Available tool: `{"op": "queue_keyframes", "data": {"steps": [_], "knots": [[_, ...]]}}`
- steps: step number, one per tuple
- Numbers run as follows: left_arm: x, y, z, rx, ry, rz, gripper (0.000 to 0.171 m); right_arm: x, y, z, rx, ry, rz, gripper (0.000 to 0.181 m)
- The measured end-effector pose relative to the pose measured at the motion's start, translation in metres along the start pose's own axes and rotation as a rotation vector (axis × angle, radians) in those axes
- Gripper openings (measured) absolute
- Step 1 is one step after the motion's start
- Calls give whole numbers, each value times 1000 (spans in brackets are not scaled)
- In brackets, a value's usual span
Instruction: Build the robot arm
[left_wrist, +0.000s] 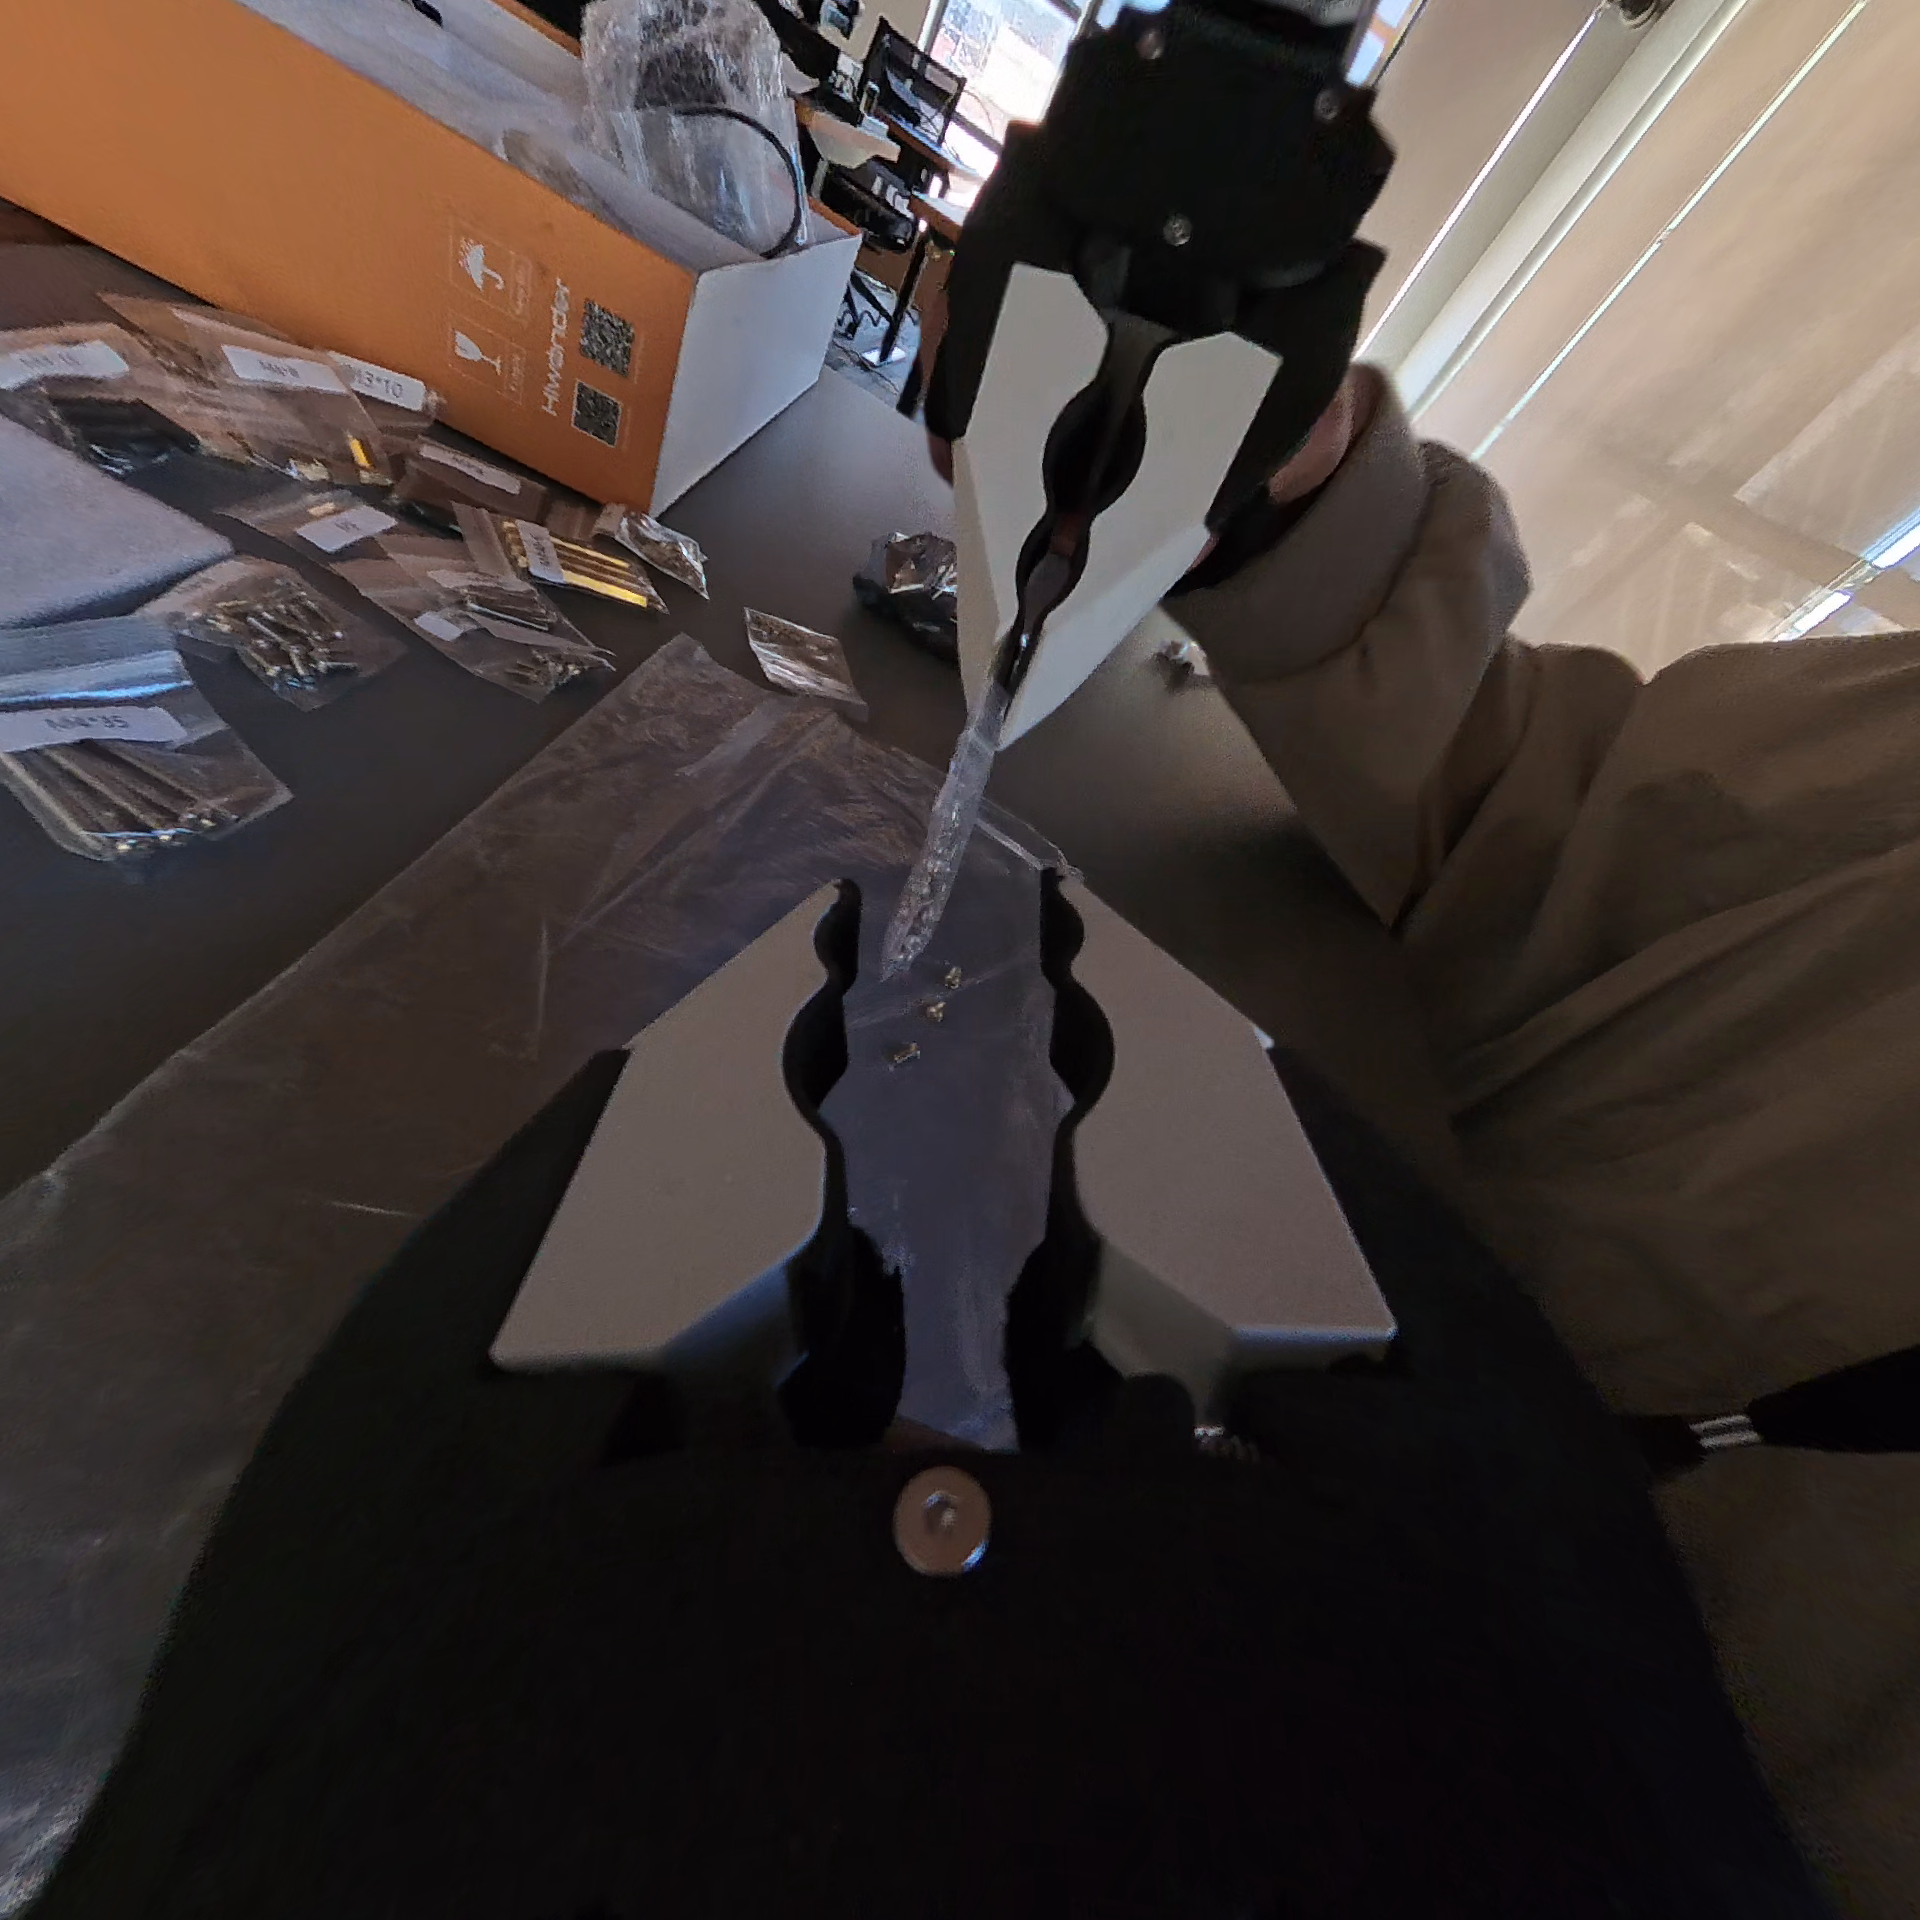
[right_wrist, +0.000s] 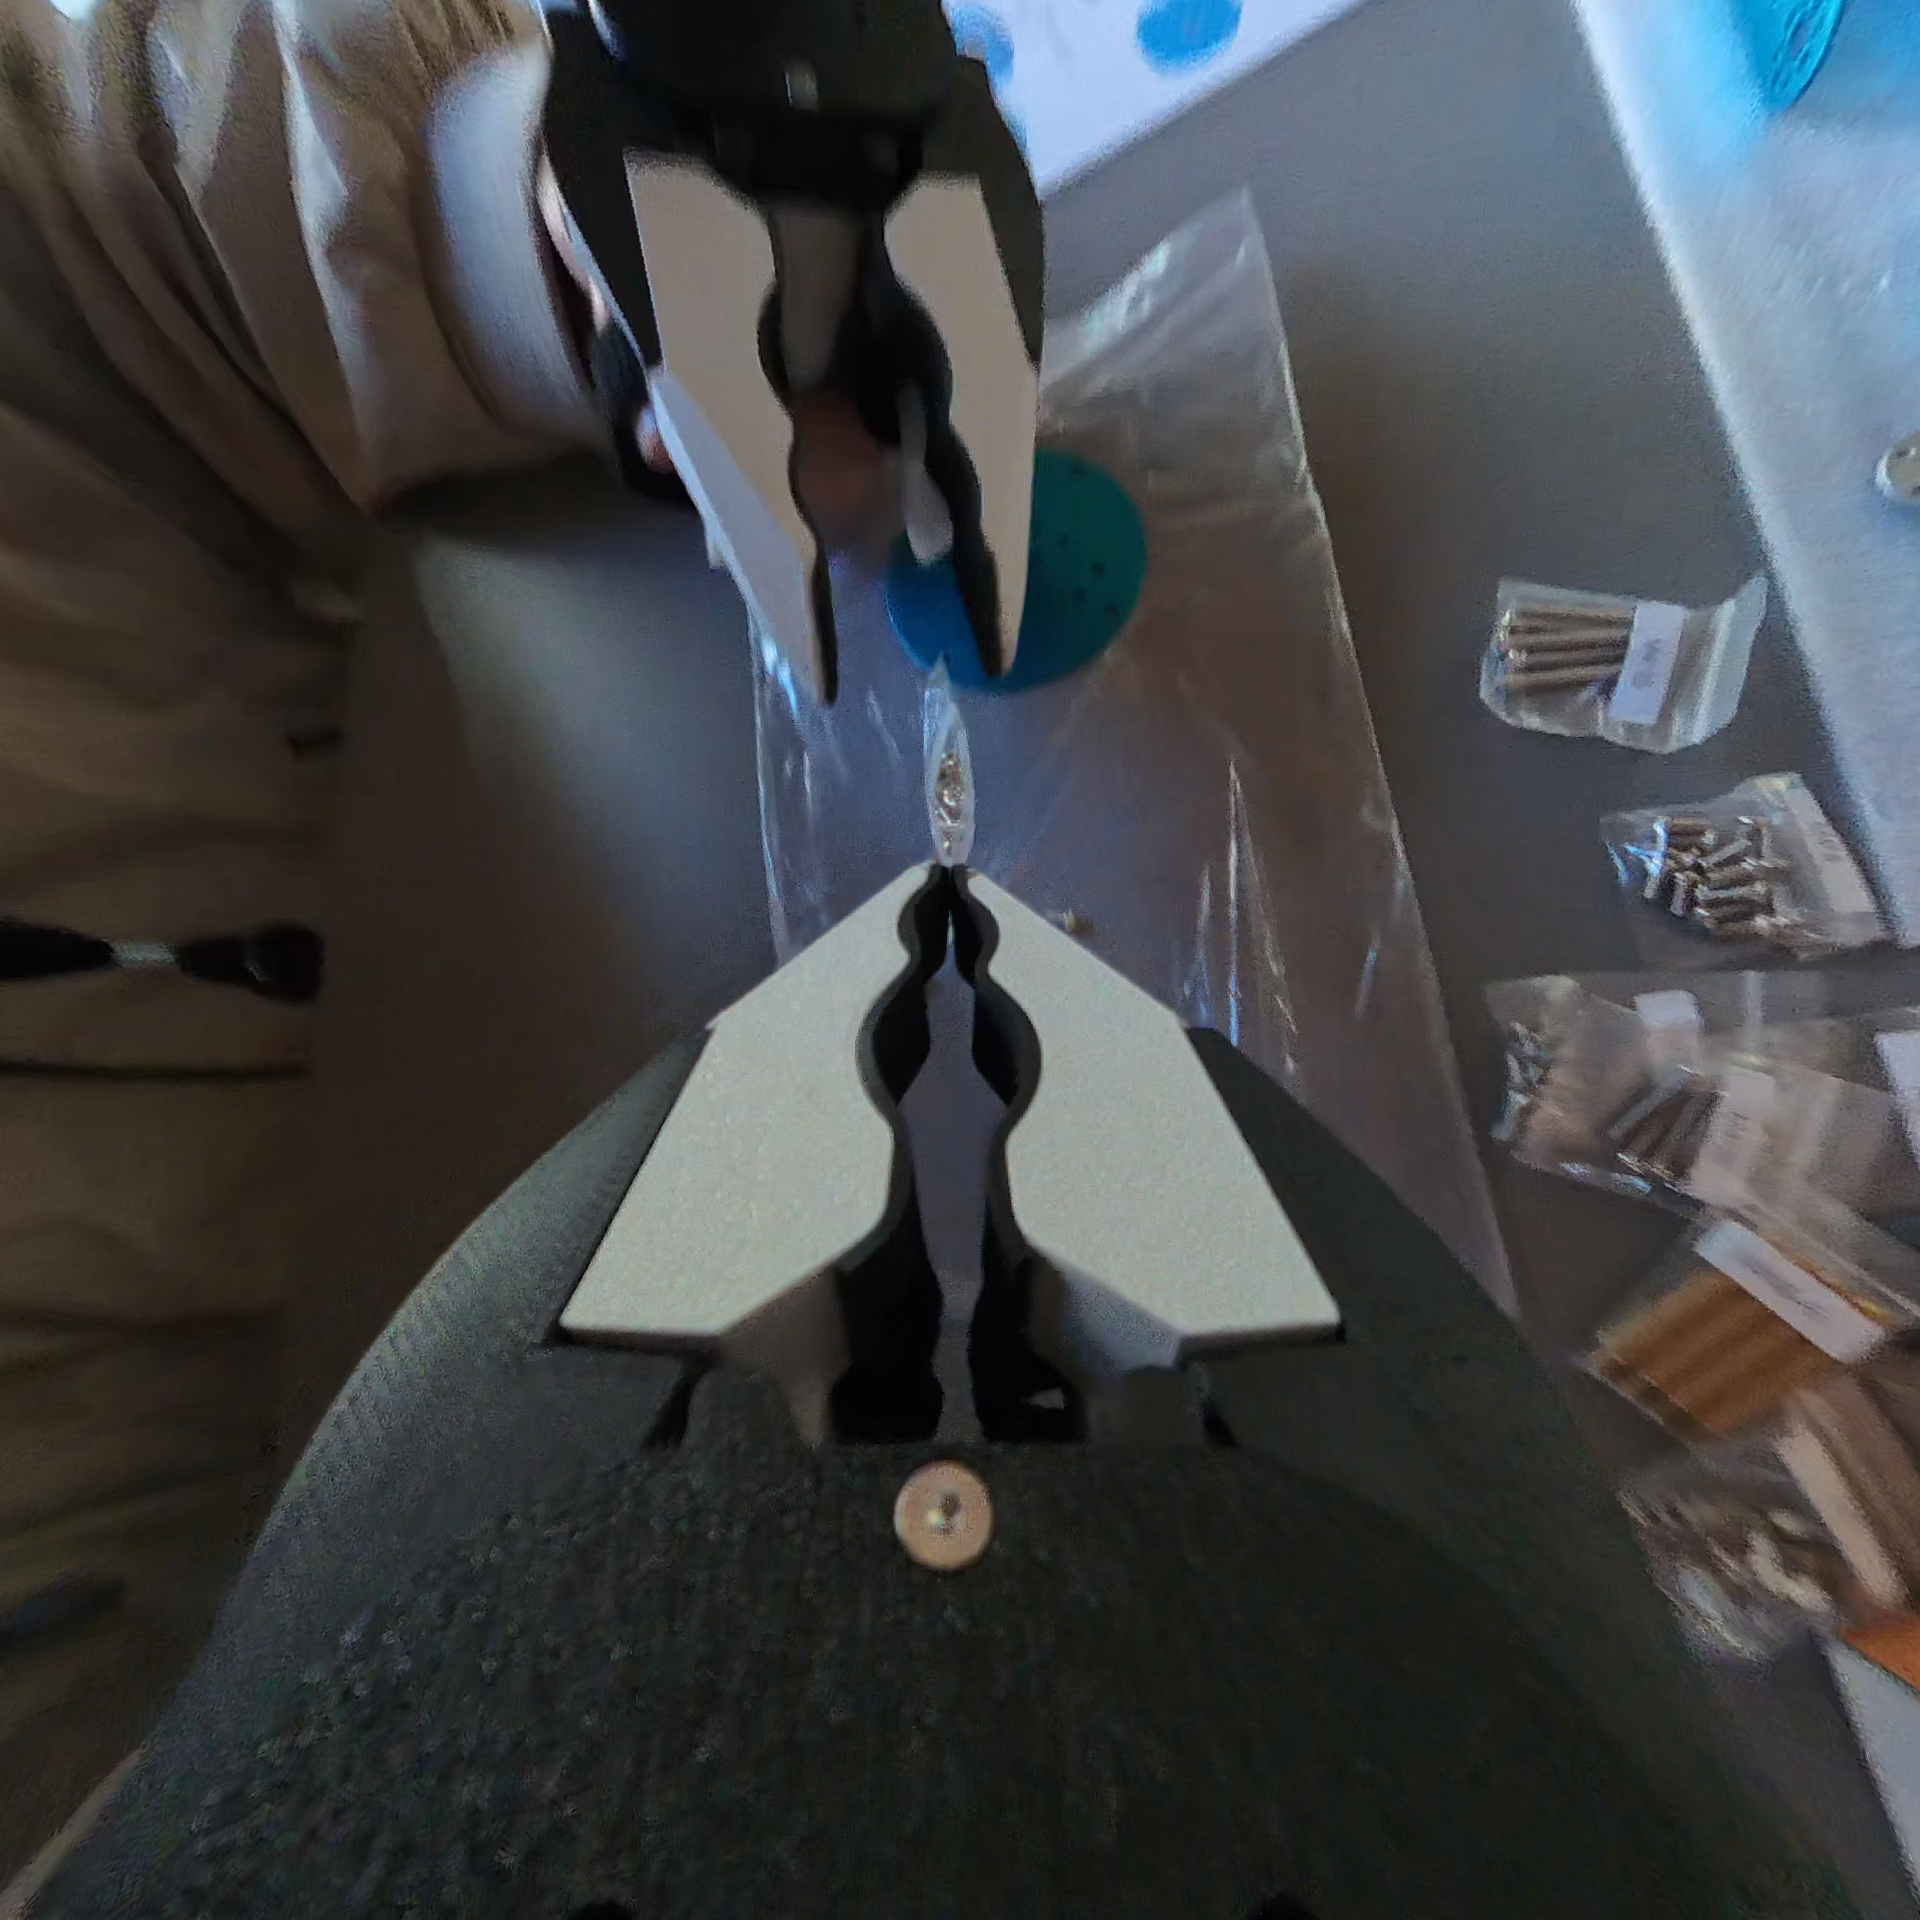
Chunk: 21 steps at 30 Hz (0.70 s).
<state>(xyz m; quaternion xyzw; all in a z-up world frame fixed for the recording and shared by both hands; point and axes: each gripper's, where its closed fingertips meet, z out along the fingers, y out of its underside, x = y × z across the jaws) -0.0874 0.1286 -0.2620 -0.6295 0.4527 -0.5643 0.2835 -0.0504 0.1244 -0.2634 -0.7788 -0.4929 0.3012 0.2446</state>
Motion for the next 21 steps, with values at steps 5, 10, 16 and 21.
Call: {"op": "queue_keyframes", "data": {"steps": [5, 10, 16, 21], "knots": [[11, -5, 0, 14, -3, 99, 34, -10, -6, -4, -321, 41, -122, 0], [17, -7, 0, 11, -24, 190, 21, -26, -6, 0, -608, 42, -183, 0], [35, -8, -3, 13, 44, 232, 19, -38, -13, 2, -659, 9, -205, 0], [43, -6, -1, 10, 70, 235, 20, -40, -13, 5, -636, 14, -221, 0]]}}
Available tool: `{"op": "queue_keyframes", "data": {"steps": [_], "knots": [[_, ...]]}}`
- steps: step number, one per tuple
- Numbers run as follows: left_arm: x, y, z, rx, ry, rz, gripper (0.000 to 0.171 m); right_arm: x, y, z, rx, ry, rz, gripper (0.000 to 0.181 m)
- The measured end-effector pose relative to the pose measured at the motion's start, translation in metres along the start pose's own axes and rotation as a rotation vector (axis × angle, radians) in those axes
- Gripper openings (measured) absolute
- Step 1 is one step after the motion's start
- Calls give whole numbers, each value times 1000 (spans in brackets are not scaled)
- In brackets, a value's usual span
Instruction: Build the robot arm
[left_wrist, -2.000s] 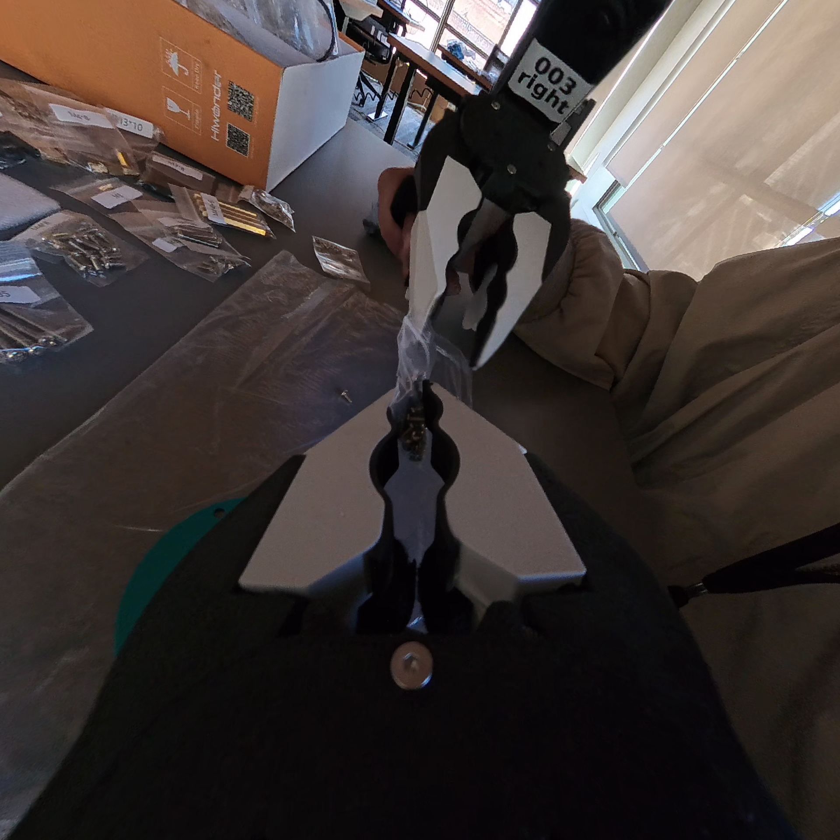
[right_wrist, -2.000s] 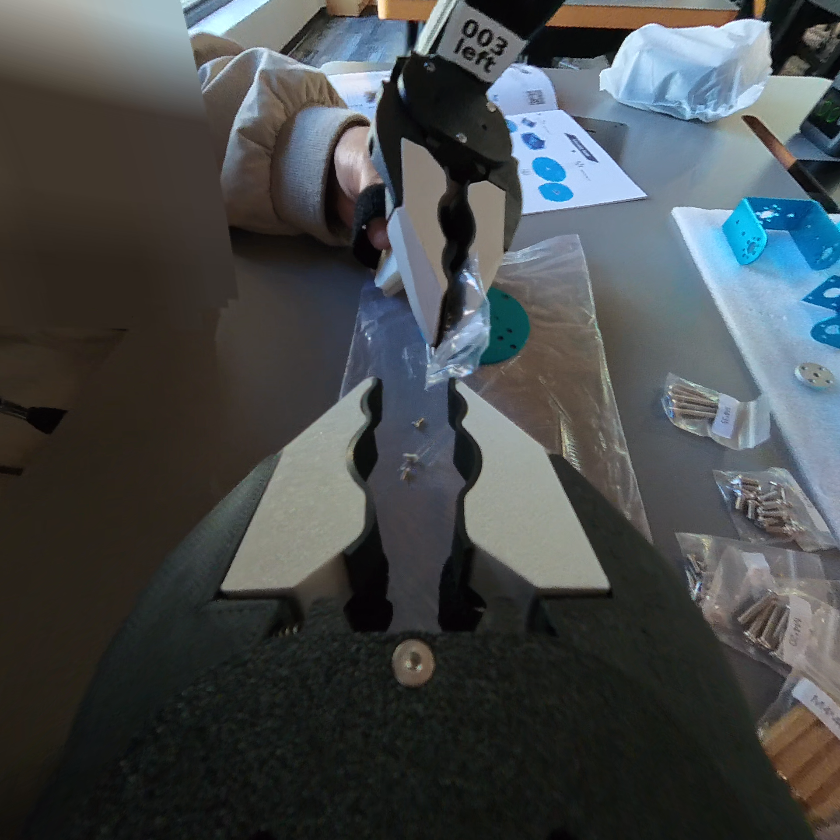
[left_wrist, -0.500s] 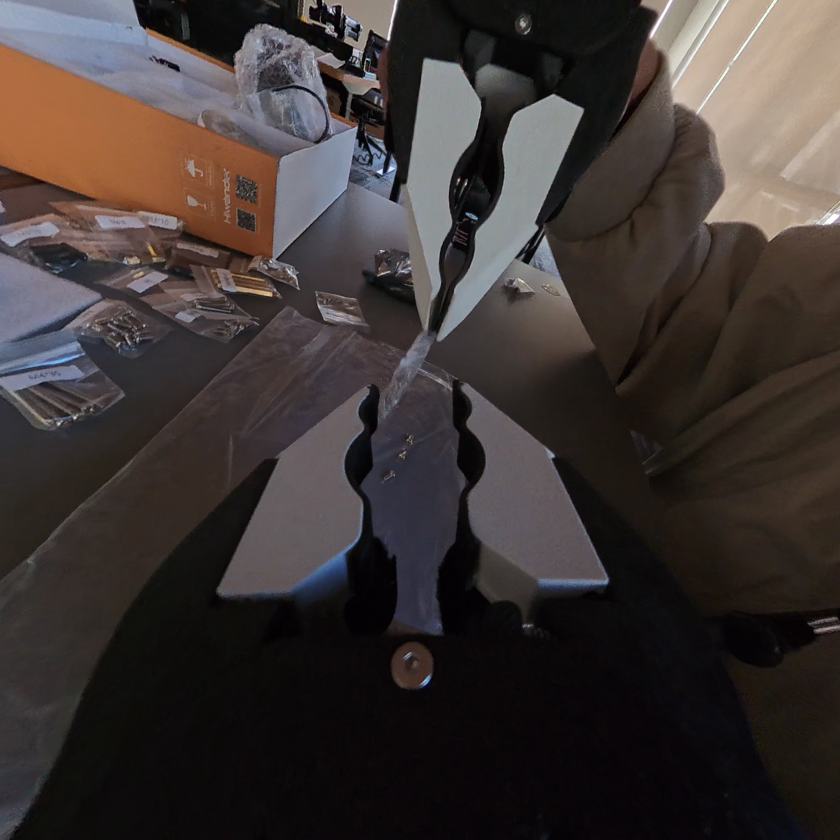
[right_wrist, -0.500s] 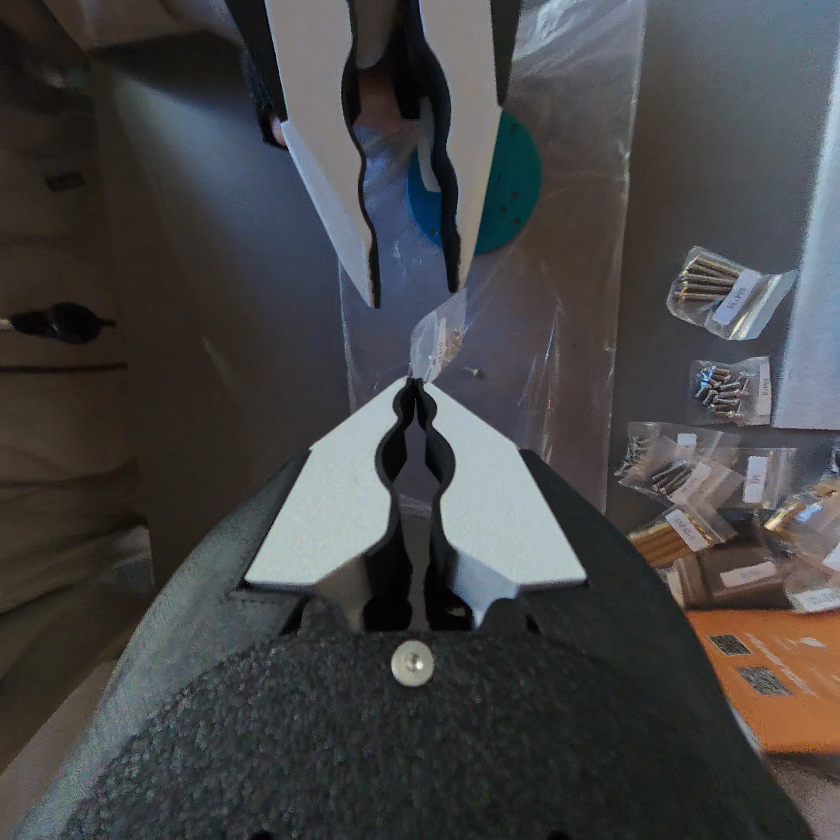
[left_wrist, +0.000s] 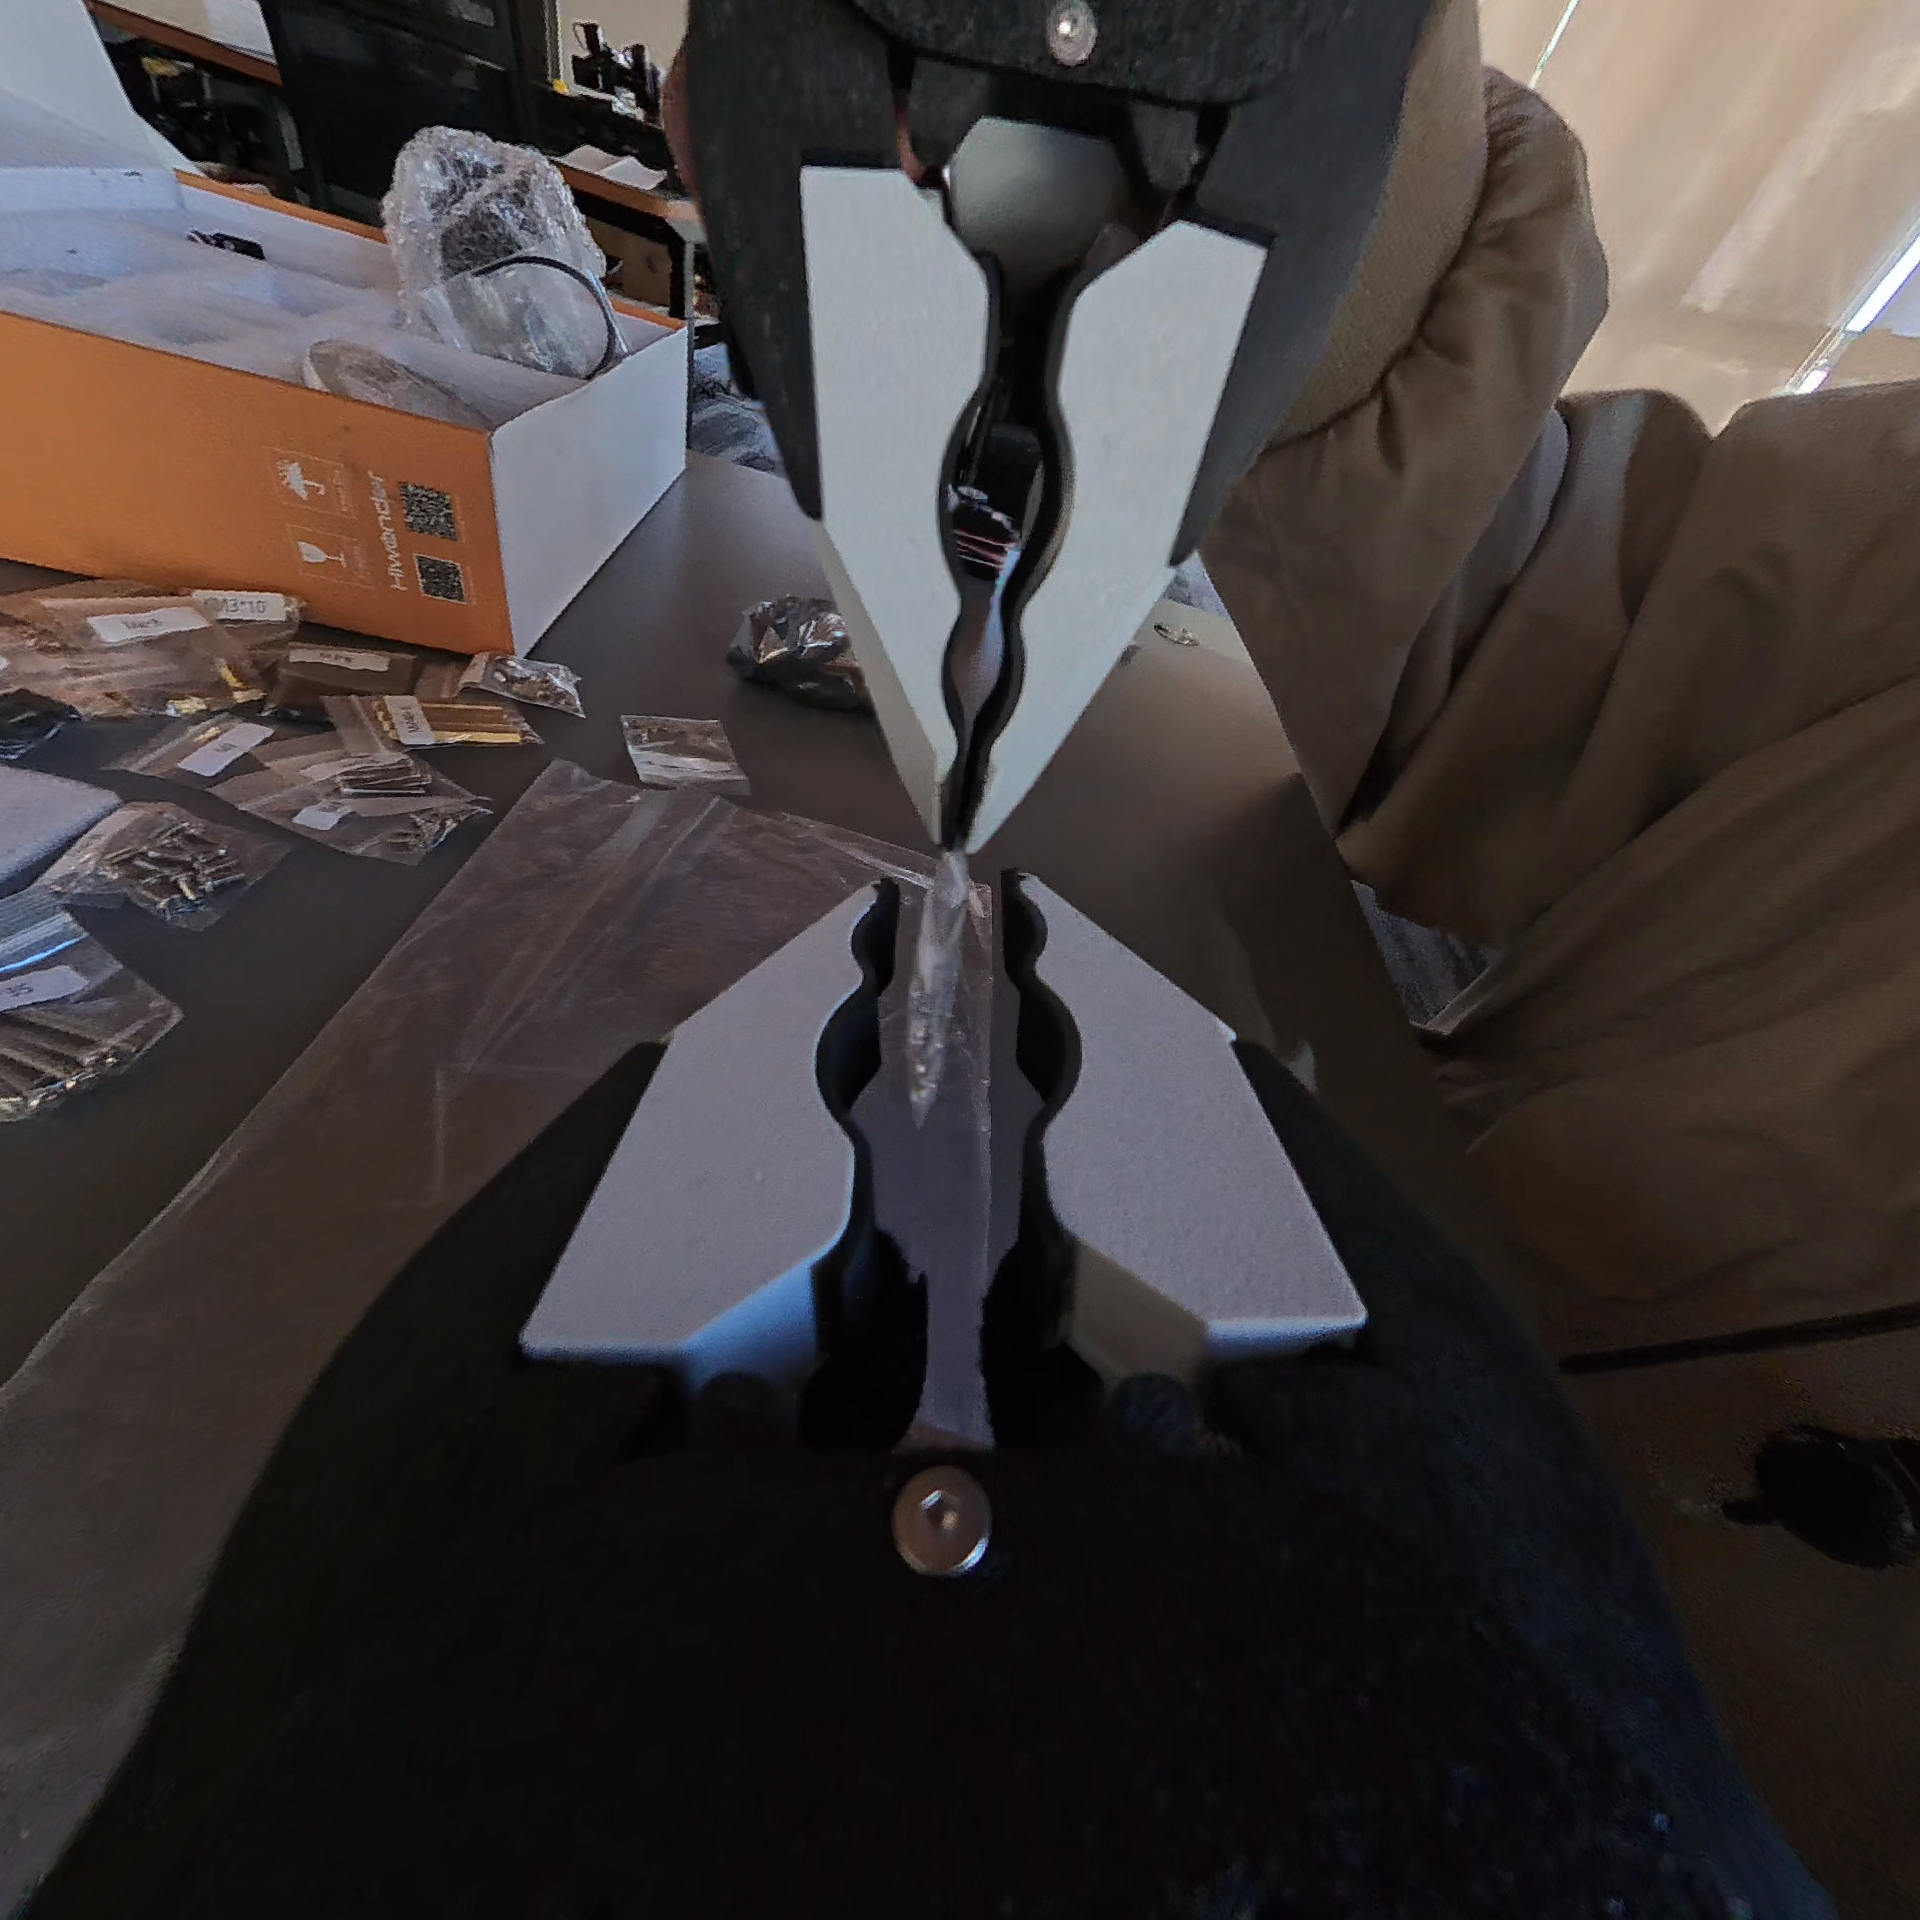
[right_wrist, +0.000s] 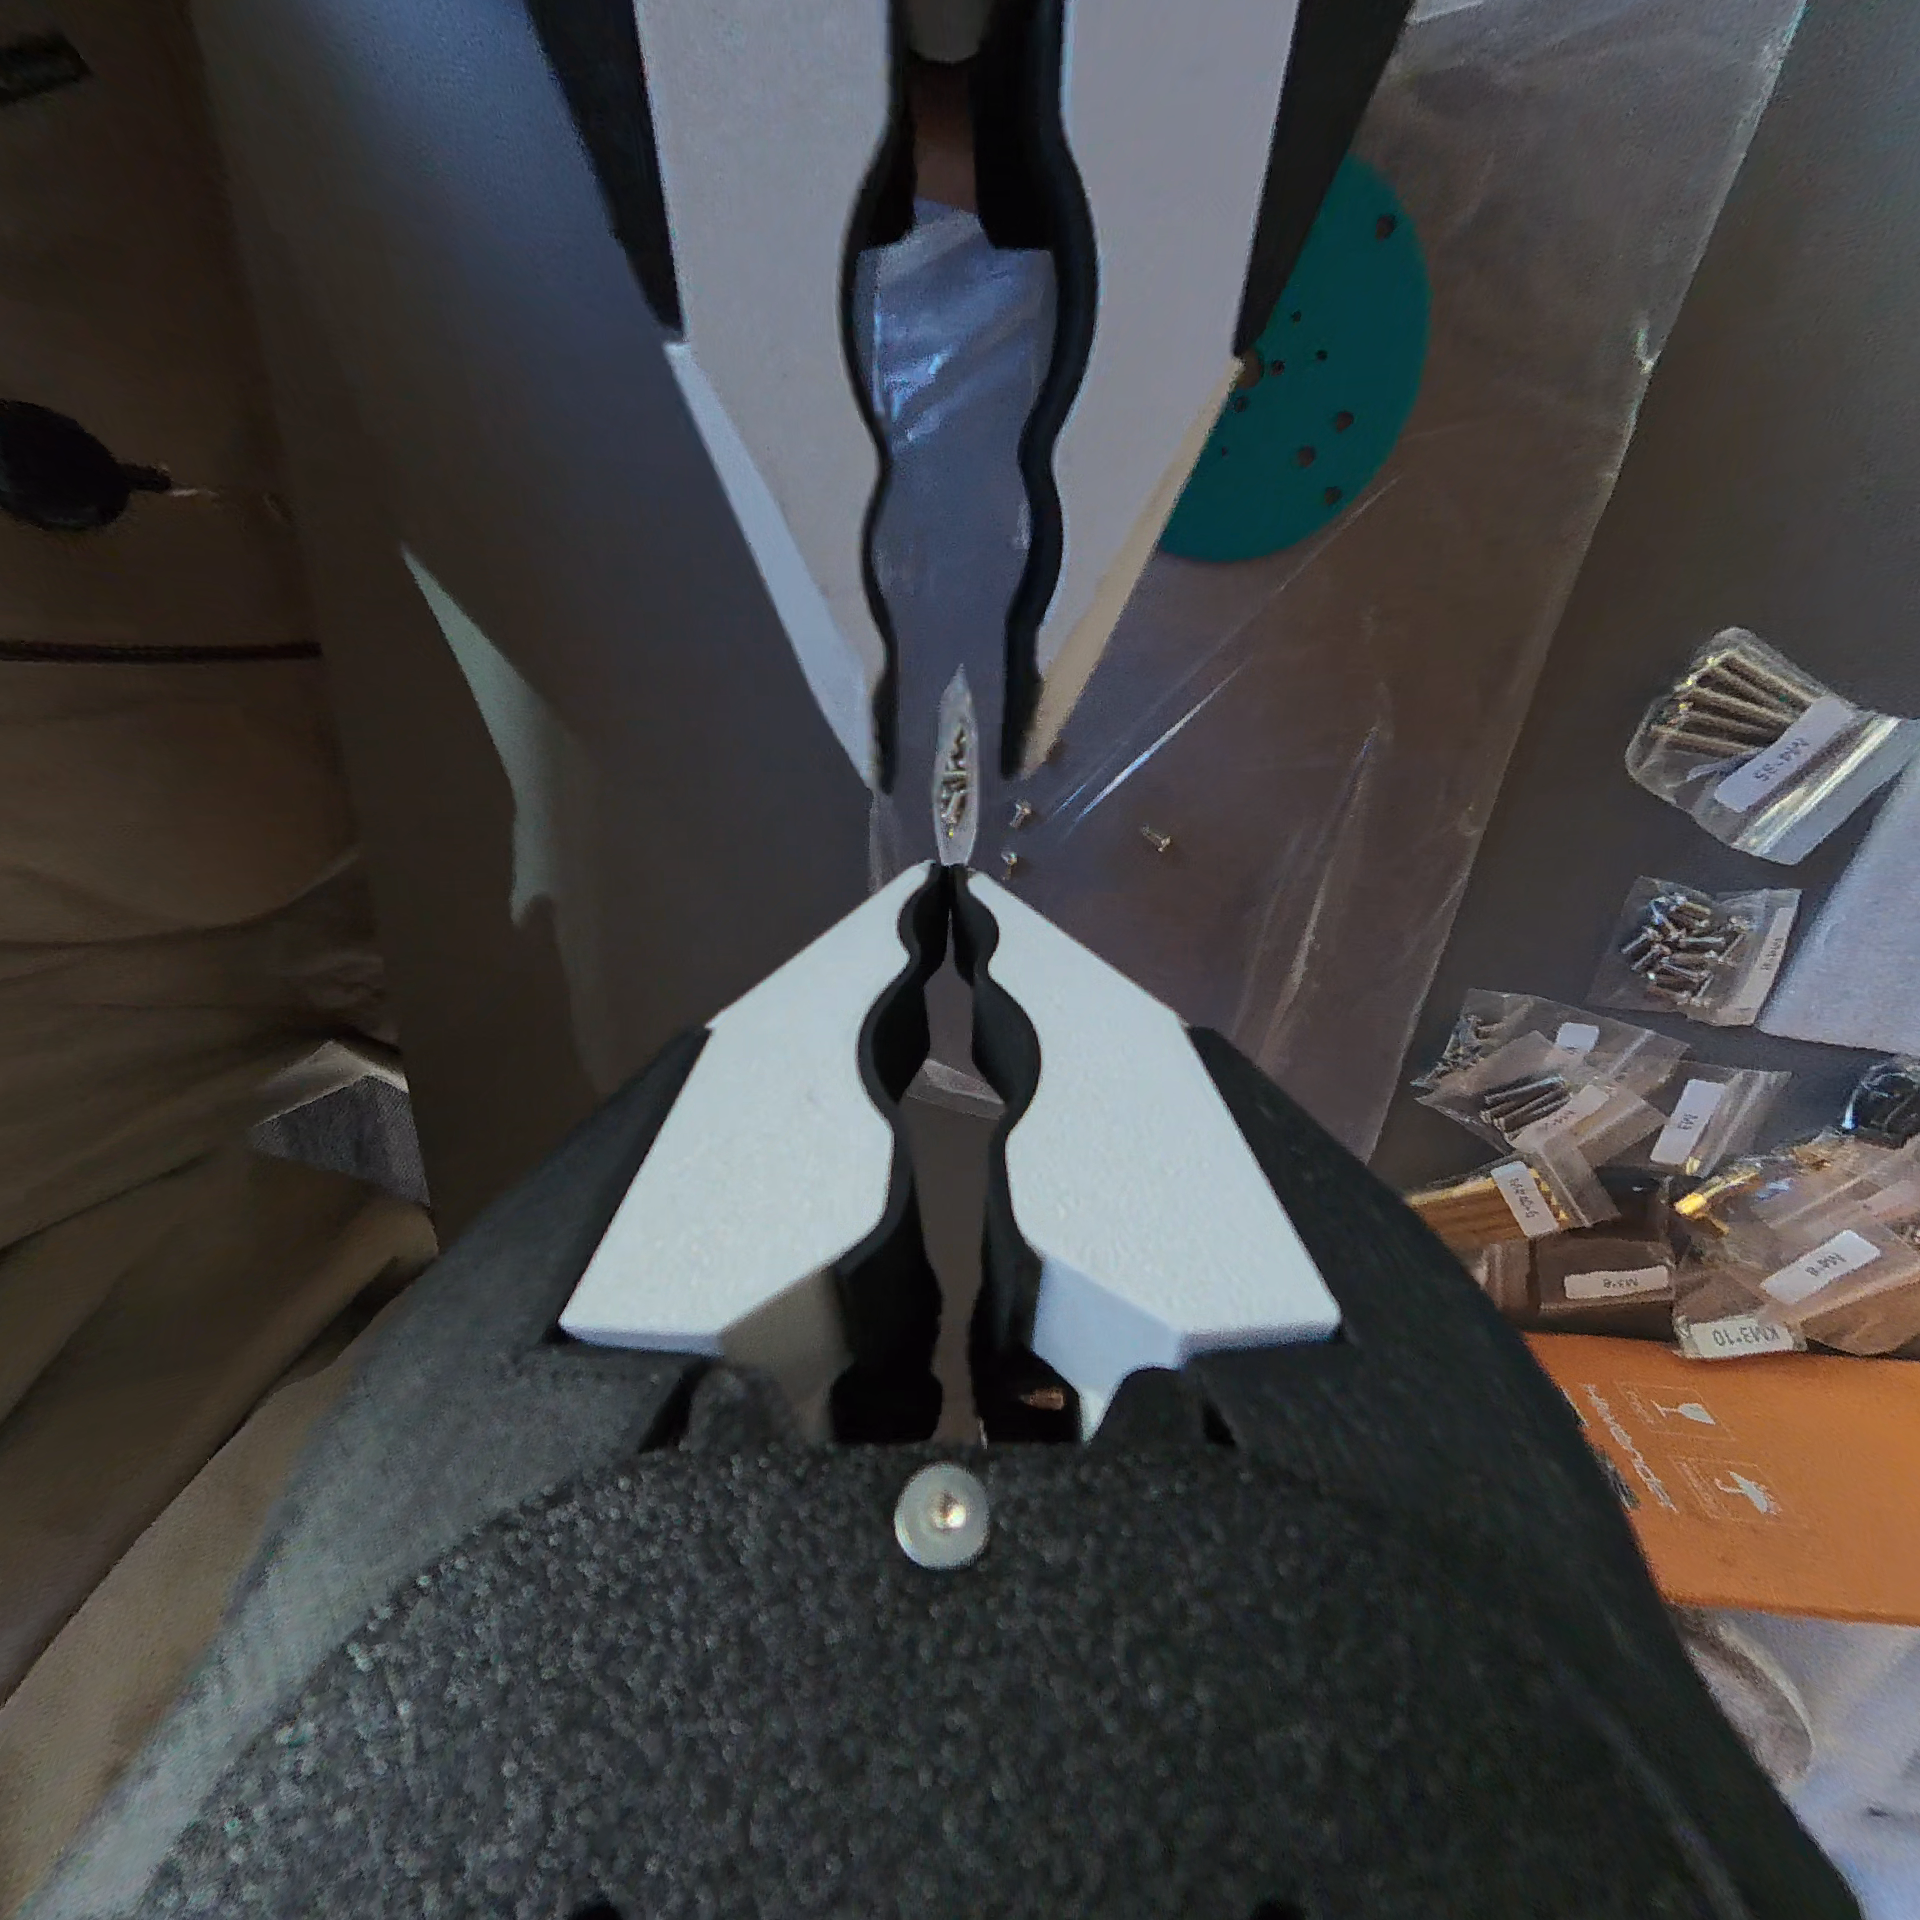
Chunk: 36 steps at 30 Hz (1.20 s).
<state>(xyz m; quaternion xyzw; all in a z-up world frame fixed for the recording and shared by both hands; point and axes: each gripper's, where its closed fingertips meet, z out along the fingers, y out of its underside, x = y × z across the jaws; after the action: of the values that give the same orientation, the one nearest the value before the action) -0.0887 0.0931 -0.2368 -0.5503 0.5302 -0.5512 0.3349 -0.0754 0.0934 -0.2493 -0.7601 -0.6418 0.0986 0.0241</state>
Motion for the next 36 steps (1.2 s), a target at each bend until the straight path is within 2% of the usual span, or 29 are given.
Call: {"op": "queue_keyframes", "data": {"steps": [5, 13, 19, 24, 34, 36], "knots": [[-2, -1, -2, 4, -21, 23, 14, -2, -4, -2, 77, 23, -30, 0], [-3, -7, -7, 42, -14, 13, 21, 8, -5, -8, 171, 8, -4, 0], [-4, 0, 1, 20, -18, 19, 23, 2, -9, -7, 190, -10, -34, 0], [-4, -2, 2, 41, -18, 33, 7, 1, -12, -6, 197, -27, -41, 0], [-5, 0, 0, 40, -17, 35, 8, 1, -17, -12, 250, -43, -61, 0], [-5, 0, 0, 43, -18, 42, 3, 1, -17, -12, 257, -42, -61, 0]]}}
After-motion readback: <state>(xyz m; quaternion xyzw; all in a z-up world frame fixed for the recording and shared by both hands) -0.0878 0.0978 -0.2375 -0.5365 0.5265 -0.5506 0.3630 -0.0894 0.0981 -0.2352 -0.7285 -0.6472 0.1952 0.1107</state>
